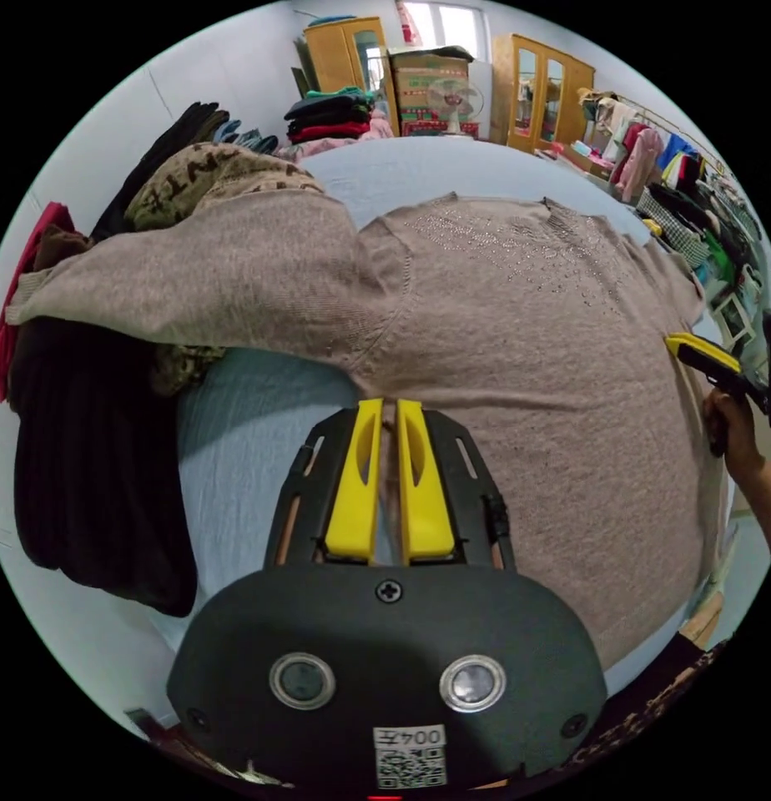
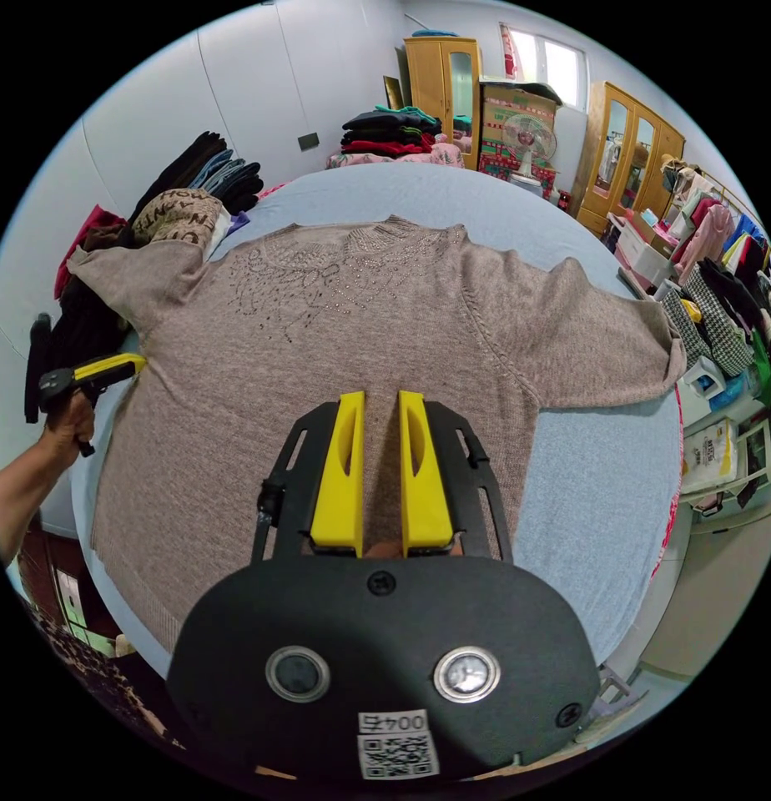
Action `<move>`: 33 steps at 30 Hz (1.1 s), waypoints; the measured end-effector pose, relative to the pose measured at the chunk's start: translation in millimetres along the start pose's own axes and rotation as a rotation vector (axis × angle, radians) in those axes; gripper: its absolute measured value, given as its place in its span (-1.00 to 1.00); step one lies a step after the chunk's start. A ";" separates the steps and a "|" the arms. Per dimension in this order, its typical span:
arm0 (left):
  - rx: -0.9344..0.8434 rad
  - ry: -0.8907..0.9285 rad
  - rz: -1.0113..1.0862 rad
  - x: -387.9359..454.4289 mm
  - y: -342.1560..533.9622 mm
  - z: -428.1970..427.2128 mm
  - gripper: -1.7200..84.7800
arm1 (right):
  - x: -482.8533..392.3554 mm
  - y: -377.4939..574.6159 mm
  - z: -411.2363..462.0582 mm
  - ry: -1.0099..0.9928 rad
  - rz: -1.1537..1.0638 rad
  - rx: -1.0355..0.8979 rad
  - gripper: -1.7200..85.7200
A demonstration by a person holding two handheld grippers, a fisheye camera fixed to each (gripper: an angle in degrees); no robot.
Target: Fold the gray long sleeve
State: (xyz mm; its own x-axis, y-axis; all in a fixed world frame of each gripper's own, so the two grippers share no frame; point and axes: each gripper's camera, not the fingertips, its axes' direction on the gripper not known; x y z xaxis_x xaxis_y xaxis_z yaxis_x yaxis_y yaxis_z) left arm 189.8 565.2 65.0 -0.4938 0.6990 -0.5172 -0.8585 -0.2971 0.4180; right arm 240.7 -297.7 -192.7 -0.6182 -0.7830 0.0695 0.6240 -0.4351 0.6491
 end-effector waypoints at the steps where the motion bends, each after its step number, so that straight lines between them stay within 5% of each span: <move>1: 0.044 -0.002 -0.004 1.9 2.3 -10.0 -0.90 | 0.1 0.1 -0.1 -0.001 0.000 0.000 -0.80; 5: 0.142 0.016 0.057 19.2 -4.8 -26.9 -0.90 | 0.0 0.6 -0.5 0.002 -0.001 0.000 -0.80; 11: 0.010 0.002 0.032 1.8 -21.6 23.8 -0.90 | 1.1 1.2 -1.6 -0.001 0.000 0.000 -0.80; 22: 0.144 0.123 -0.052 -26.9 9.7 1.7 -0.95 | 4.3 1.8 -5.1 -0.006 0.004 0.000 -0.81; 25: 0.055 0.072 -0.032 -24.0 21.2 24.3 -0.95 | 5.6 1.7 -6.5 -0.007 0.006 0.000 -0.82; 33: 0.099 0.237 -0.165 -56.5 33.9 22.0 -0.95 | 9.0 1.1 -11.3 -0.006 0.007 0.000 -0.85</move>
State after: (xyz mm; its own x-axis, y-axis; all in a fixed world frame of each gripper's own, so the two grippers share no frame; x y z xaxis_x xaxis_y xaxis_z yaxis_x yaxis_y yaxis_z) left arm 191.6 530.0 124.8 -0.3775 0.5580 -0.7390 -0.9178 -0.1193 0.3787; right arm 241.2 -310.2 -199.9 -0.6164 -0.7835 0.0784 0.6286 -0.4297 0.6483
